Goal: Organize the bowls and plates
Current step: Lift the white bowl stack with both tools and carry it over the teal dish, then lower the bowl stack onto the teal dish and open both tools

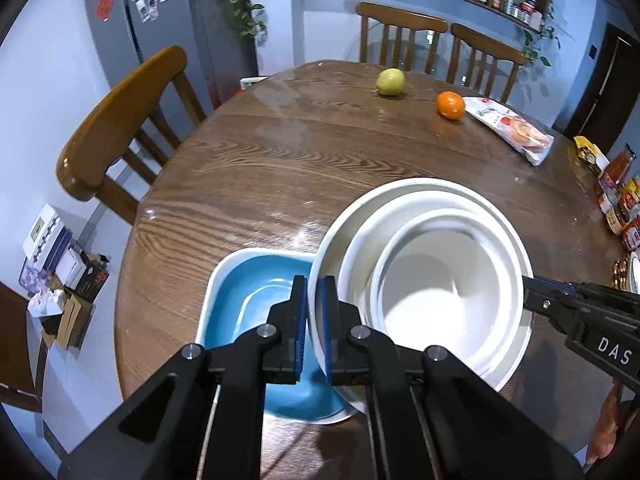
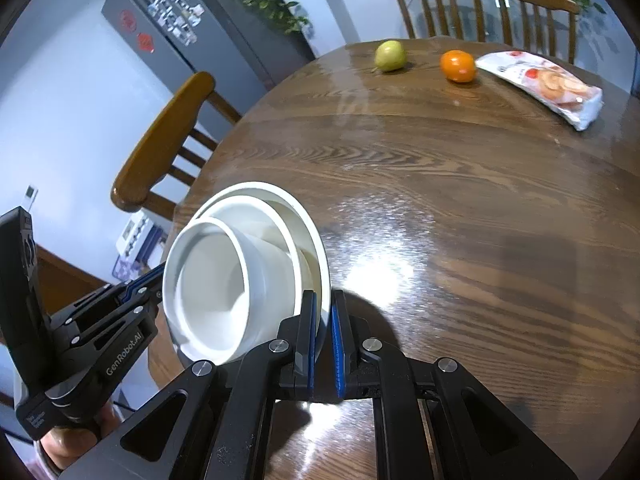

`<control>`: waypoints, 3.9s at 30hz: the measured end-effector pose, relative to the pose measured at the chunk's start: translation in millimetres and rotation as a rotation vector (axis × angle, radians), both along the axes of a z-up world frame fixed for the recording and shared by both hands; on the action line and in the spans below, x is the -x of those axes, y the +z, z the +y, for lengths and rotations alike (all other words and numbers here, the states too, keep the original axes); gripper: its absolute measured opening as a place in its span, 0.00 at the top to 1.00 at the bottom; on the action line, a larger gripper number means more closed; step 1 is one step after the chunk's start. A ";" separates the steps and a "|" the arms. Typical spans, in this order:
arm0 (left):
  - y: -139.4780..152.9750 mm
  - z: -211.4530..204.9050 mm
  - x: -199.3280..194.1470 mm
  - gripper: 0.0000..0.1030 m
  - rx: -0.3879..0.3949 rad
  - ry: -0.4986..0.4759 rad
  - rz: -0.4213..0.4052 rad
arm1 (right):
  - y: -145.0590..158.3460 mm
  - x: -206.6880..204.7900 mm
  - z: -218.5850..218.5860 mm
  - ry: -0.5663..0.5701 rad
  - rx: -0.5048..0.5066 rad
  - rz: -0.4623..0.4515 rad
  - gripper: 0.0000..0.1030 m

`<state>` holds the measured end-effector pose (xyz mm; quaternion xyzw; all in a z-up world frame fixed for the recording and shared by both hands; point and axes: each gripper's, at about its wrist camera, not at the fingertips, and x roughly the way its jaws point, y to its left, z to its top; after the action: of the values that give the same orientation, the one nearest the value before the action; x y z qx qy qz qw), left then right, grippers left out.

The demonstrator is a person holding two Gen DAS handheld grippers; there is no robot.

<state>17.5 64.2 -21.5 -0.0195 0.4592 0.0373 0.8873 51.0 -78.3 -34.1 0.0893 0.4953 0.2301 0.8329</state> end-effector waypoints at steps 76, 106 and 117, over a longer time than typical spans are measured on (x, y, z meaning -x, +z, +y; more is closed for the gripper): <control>-32.5 54.9 -69.4 0.98 -0.083 0.037 0.005 | -32.1 -77.6 84.1 -0.066 0.086 0.016 0.89; -30.2 65.5 -74.3 0.56 -0.090 0.048 -0.018 | -25.1 -78.0 81.3 -0.119 0.133 -0.035 0.89; -17.0 76.6 -64.7 0.27 -0.088 0.078 -0.060 | -1.6 -67.8 71.0 -0.126 0.114 -0.113 0.85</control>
<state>82.2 140.8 -38.5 0.0004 0.4293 0.0915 0.8985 118.8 -7.3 -35.7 0.0598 0.4533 0.1535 0.8760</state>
